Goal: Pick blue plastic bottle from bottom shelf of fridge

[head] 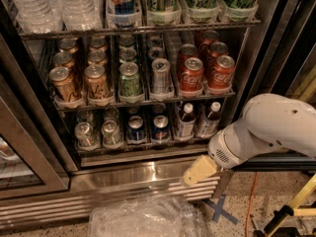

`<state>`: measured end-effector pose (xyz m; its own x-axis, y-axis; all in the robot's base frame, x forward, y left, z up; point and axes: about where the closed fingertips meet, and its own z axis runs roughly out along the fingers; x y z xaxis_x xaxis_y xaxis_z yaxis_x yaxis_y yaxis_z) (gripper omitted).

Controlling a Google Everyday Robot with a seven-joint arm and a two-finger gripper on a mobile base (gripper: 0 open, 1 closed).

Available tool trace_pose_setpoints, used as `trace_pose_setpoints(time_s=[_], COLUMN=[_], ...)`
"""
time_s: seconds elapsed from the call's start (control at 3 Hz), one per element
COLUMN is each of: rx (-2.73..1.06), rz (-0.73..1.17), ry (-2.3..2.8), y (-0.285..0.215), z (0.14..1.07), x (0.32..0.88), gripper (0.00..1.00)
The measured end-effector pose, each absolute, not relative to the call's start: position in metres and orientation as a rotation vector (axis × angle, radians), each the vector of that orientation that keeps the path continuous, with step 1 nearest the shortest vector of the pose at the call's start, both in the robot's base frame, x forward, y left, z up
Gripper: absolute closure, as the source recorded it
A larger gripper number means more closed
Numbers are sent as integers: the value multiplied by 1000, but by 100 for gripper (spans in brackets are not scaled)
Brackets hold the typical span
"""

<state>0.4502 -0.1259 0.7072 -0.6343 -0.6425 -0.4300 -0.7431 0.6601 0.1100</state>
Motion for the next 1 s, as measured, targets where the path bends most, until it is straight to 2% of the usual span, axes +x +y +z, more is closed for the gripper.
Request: trace_pose_setpoints(time_s=[0.67,1.0], rx=[-1027,-873], rz=[410,431], ry=[2506,2484], y=[-120,-121], z=[707,701], x=[455,457], gripper=[0,0])
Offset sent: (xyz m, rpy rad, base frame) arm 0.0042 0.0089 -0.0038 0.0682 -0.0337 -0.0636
